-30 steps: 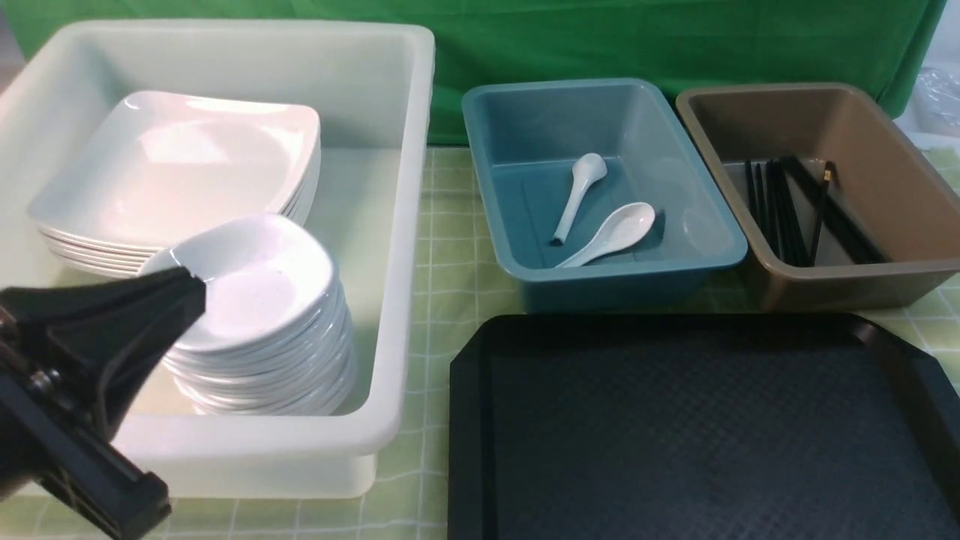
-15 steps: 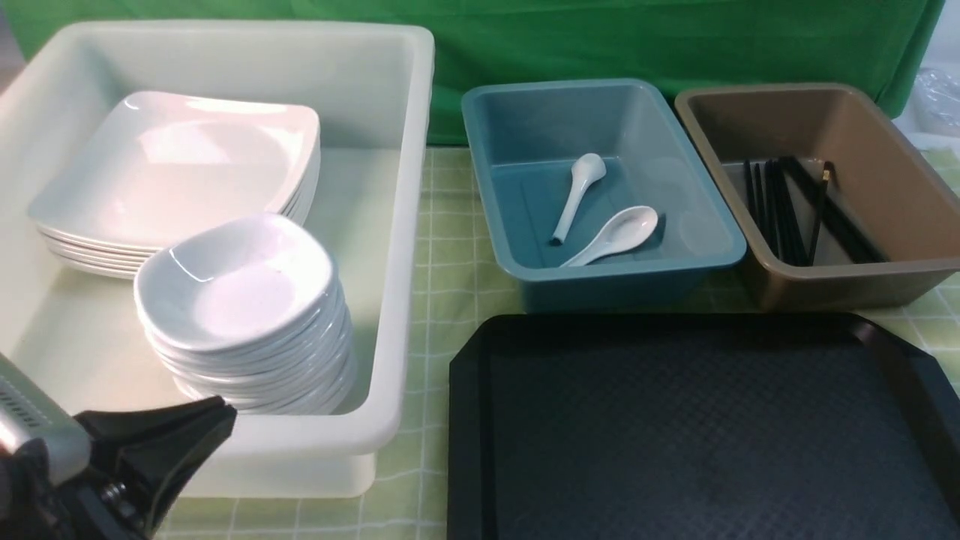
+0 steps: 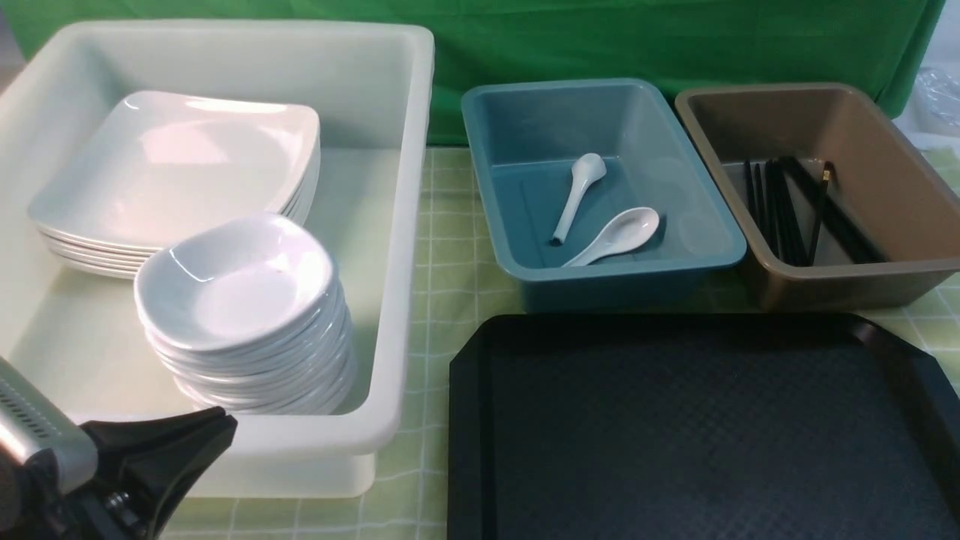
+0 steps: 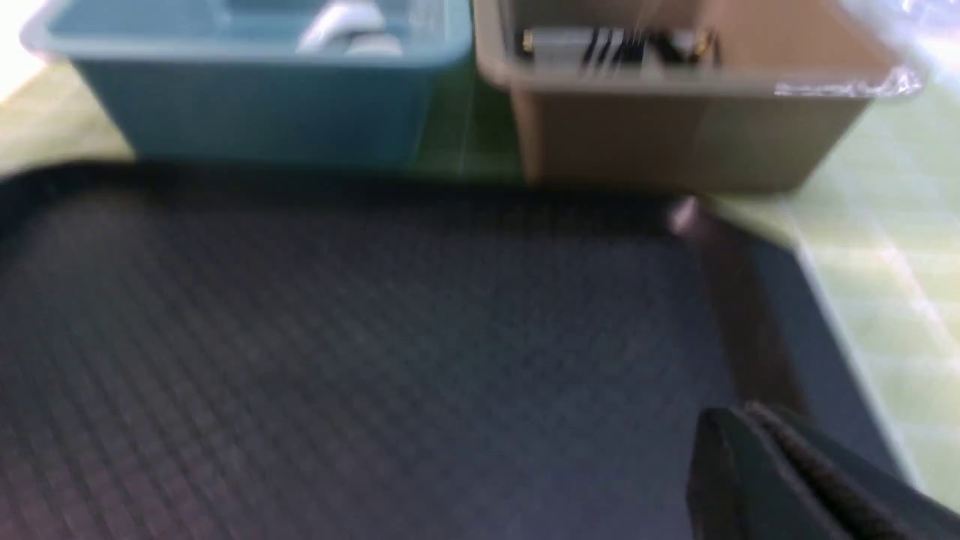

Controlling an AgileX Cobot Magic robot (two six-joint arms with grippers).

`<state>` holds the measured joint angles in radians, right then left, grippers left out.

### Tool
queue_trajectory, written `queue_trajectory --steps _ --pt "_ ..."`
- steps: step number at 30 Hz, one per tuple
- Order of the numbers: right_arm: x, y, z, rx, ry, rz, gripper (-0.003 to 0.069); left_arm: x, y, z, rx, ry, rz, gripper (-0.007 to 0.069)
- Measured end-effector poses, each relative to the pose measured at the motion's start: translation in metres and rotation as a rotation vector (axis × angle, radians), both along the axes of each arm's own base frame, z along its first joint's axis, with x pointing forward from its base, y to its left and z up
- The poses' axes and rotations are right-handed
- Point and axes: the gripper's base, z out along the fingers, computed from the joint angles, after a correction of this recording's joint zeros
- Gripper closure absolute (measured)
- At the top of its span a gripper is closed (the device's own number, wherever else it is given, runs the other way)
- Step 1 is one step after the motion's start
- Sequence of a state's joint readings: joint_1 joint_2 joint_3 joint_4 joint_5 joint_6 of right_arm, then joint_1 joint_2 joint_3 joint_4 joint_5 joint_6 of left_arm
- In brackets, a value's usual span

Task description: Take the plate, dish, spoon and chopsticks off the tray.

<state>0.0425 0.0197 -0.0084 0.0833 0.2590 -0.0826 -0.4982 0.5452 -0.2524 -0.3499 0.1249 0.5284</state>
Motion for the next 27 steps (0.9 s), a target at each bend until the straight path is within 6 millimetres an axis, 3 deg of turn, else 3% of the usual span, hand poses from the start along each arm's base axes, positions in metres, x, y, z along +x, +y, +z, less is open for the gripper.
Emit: queue_trajectory --steps 27 --pt "-0.0008 -0.0001 -0.0041 0.033 0.001 -0.012 0.0595 0.0002 0.0001 0.0006 -0.002 -0.007 0.002 0.0613"
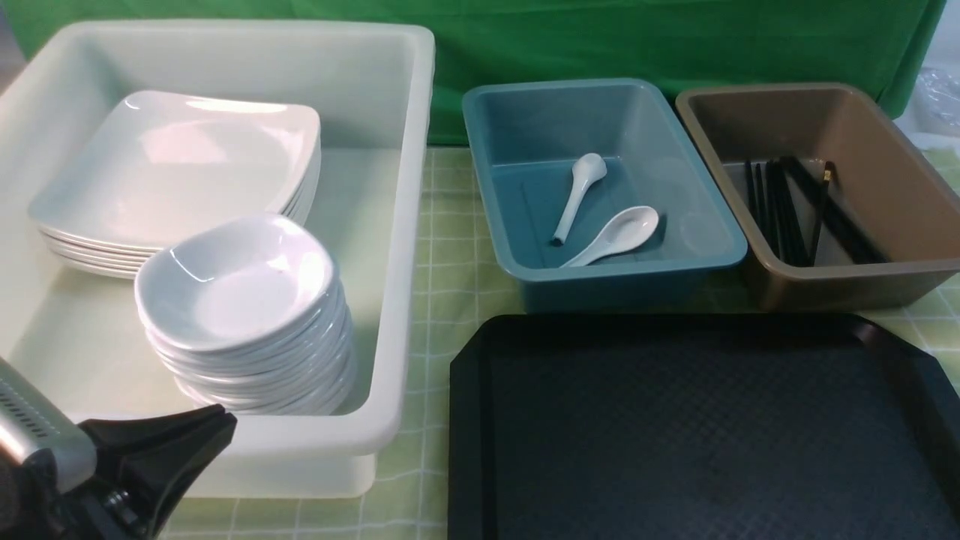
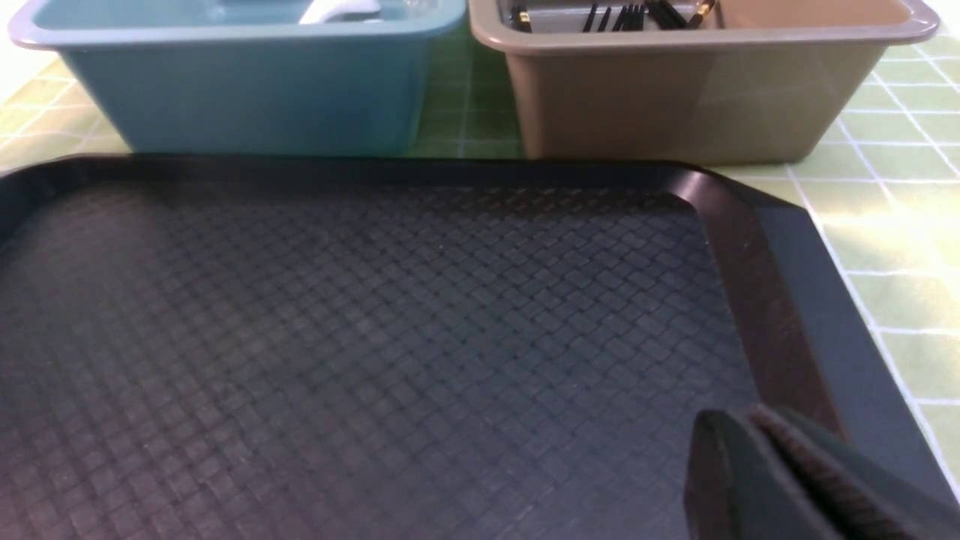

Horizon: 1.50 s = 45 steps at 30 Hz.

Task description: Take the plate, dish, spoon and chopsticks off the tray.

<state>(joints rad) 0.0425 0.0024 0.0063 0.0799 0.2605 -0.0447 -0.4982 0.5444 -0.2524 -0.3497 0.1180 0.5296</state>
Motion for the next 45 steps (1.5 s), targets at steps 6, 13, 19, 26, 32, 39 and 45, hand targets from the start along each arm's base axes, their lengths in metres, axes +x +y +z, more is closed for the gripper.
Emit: queue_trajectory --steps 6,13,19,26,32,39,45 --pt "0.0 0.0 0.0 0.0 0.0 0.0 0.058 0.002 0.001 0.003 -0.004 -0.044 0.011 0.0613" --pt "0.0 0.0 0.0 0.0 0.0 0.0 0.0568 -0.003 0.026 0.019 -0.18 -0.2 0.228 0.0613" --pt "0.0 0.0 0.0 0.0 0.0 0.0 0.0568 -0.029 0.054 0.003 -0.305 -0.329 0.5 0.0613" --pt "0.0 0.0 0.001 0.001 -0.007 -0.001 0.0568 -0.042 0.06 -0.043 -0.32 -0.207 0.625 0.0613" --pt "0.0 0.0 0.0 0.001 -0.007 -0.001 0.0566 -0.043 0.059 -0.055 -0.285 -0.094 0.63 0.0613" --pt "0.0 0.0 0.0 0.001 -0.007 -0.001 0.0544 -0.043 0.059 -0.055 -0.28 -0.094 0.63 0.0613" --pt "0.0 0.0 0.0 0.001 -0.007 -0.001 0.0531 -0.043 0.059 -0.055 -0.279 -0.095 0.63 0.0613"
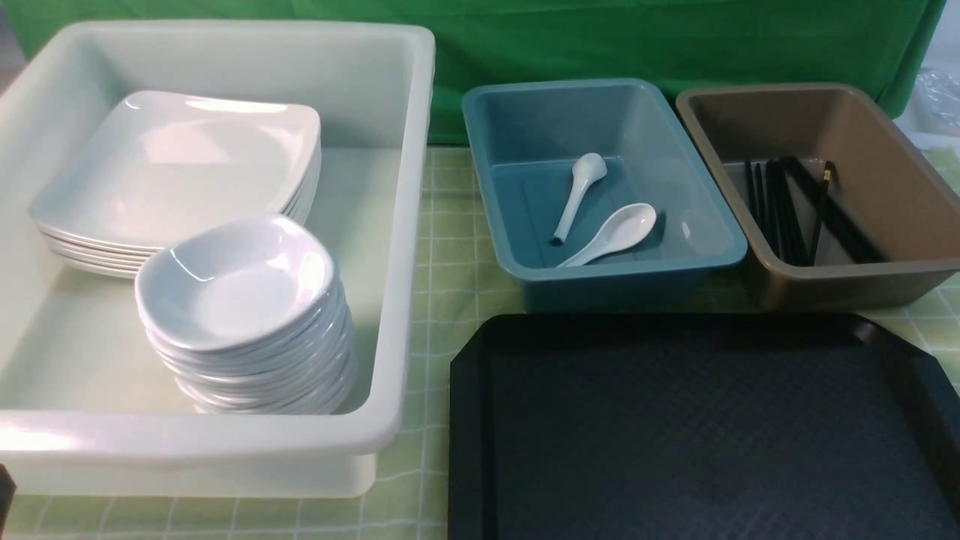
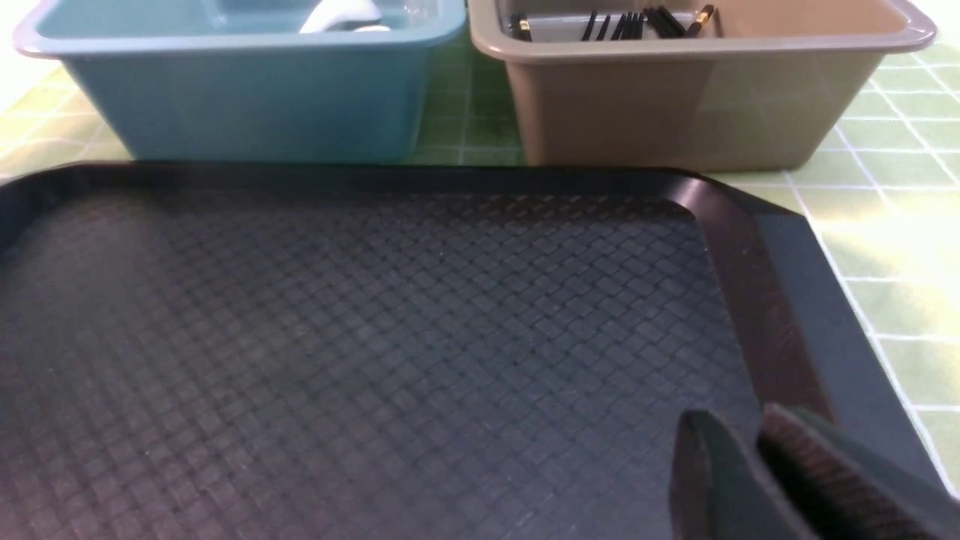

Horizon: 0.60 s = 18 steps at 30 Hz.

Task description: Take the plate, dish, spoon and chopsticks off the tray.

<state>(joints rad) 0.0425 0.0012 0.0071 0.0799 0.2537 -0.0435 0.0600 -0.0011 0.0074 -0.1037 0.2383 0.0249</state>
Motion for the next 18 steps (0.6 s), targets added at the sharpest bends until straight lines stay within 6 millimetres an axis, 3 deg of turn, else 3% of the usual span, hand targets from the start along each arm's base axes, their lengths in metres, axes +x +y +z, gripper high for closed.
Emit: queue_trajectory --steps 18 --pt "0.0 0.0 0.0 0.0 0.0 0.0 0.048 0.0 0.0002 0.0 0.002 0.0 0.003 0.0613"
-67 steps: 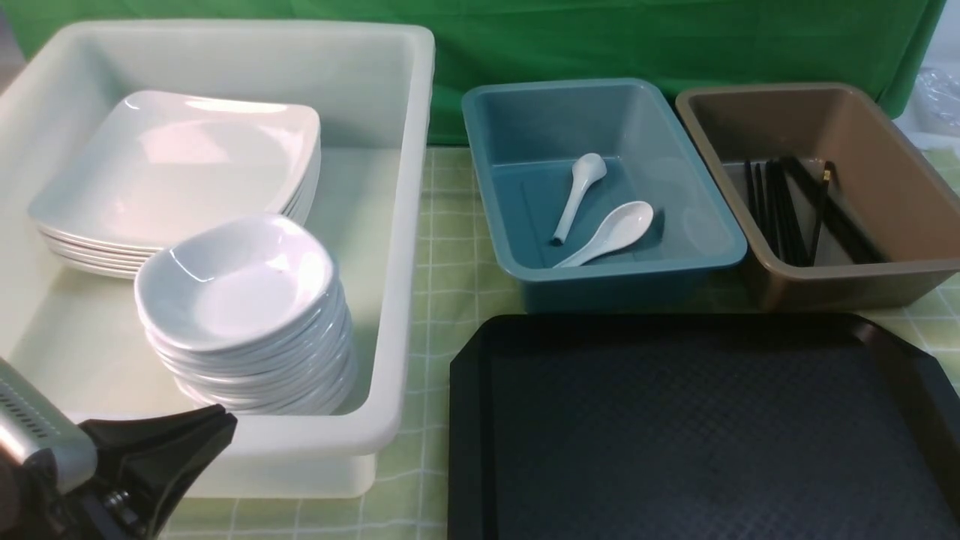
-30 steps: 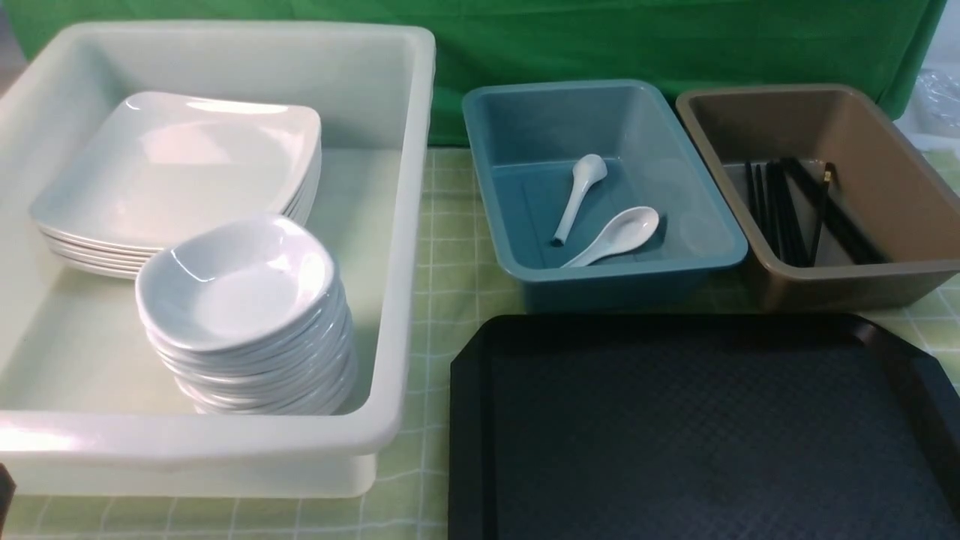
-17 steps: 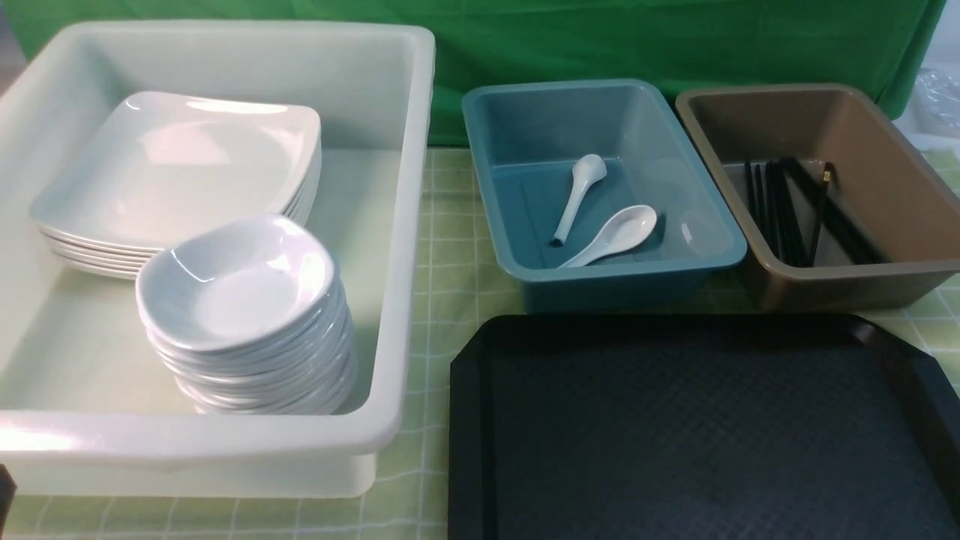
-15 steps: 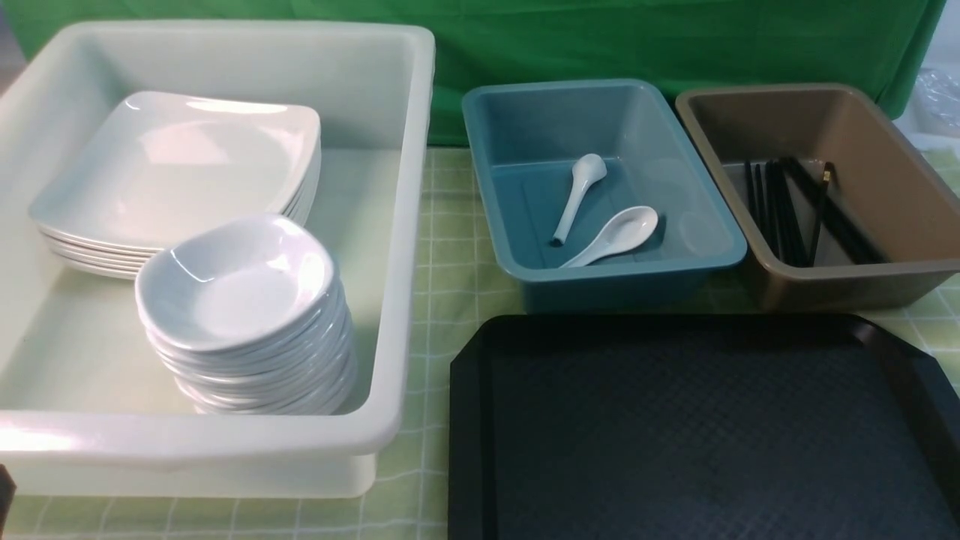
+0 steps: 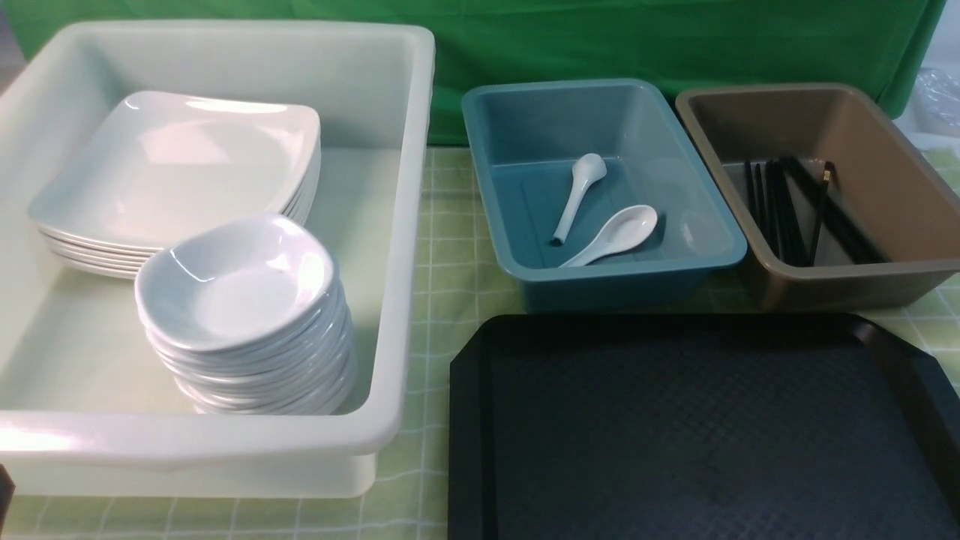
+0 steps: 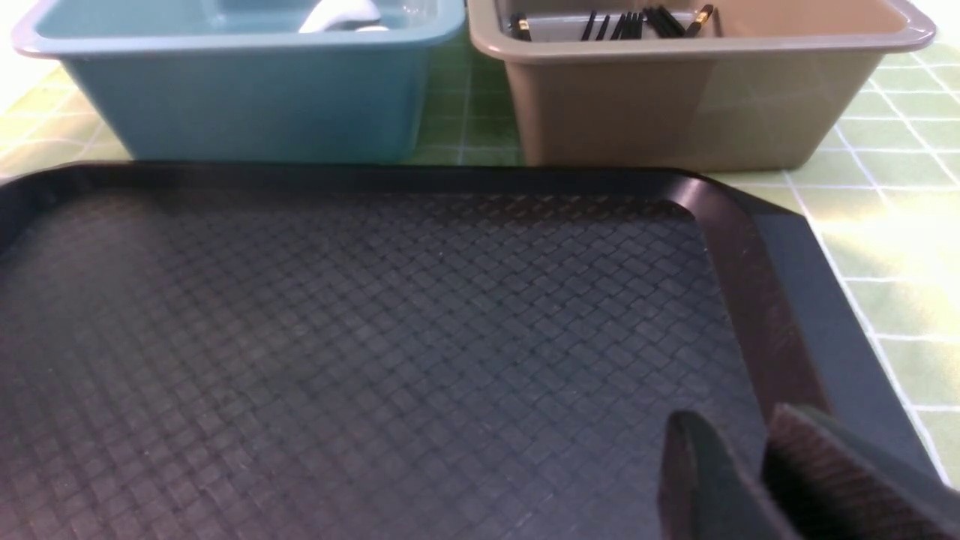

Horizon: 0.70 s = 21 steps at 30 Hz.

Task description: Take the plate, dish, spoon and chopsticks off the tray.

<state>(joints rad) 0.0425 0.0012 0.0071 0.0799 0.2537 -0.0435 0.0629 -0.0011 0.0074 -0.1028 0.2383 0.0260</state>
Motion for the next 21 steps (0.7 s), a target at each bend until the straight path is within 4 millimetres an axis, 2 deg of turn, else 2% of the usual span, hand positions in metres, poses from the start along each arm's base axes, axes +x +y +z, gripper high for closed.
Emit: queue_trajectory --steps 21 --pt "0.0 0.0 0.0 0.0 0.0 0.0 0.044 0.0 0.0 0.0 0.0 0.0 0.0 0.0613"
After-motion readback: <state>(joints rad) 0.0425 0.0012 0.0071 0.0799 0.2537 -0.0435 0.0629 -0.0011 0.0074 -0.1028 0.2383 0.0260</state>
